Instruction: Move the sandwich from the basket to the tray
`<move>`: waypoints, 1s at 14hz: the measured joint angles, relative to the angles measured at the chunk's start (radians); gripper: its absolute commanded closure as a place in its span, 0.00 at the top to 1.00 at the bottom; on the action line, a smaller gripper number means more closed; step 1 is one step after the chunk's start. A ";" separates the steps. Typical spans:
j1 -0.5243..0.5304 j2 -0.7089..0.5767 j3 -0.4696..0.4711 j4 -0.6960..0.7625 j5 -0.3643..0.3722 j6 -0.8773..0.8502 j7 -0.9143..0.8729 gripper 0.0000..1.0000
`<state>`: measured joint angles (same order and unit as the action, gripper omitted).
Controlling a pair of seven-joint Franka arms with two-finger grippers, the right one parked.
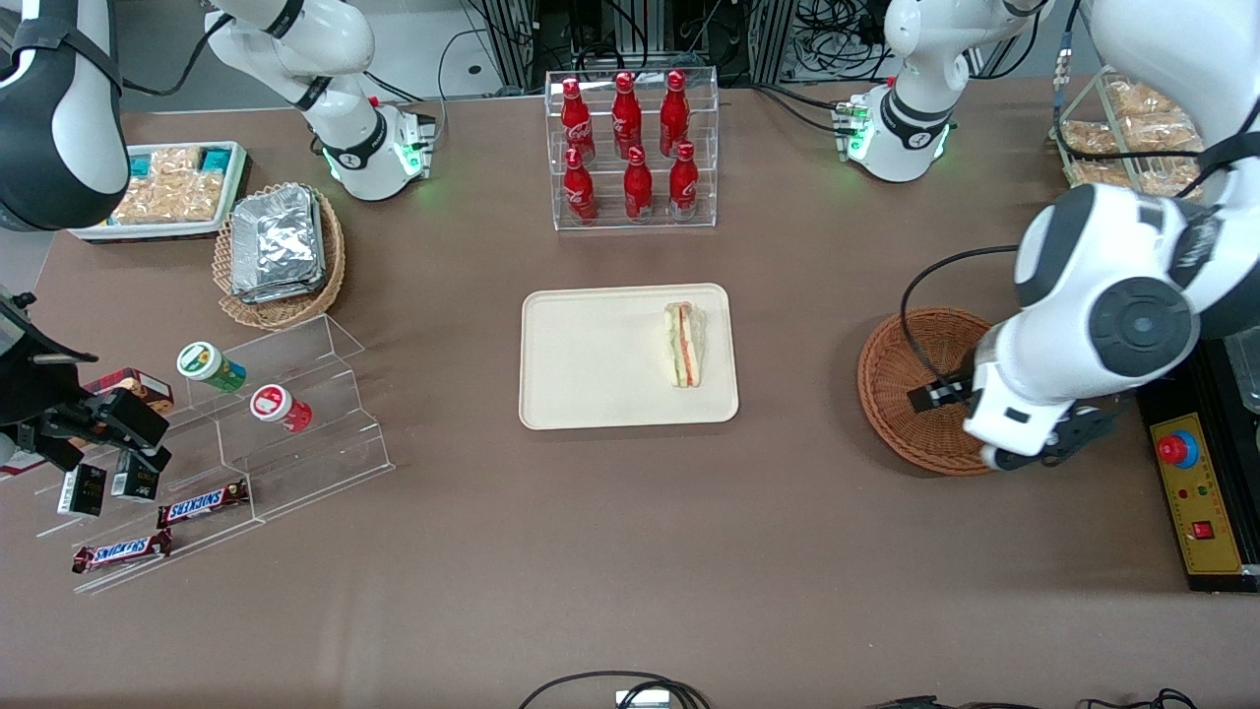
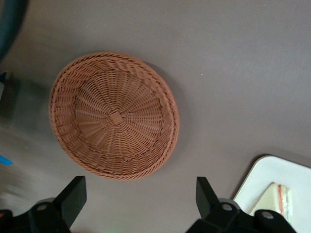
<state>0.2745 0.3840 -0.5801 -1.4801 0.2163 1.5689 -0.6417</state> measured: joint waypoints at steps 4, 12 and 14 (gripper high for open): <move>-0.013 -0.079 0.130 -0.004 -0.080 -0.075 0.225 1.00; -0.063 -0.304 0.369 -0.059 -0.158 -0.159 0.690 1.00; -0.069 -0.335 0.369 -0.063 -0.159 -0.164 0.728 1.00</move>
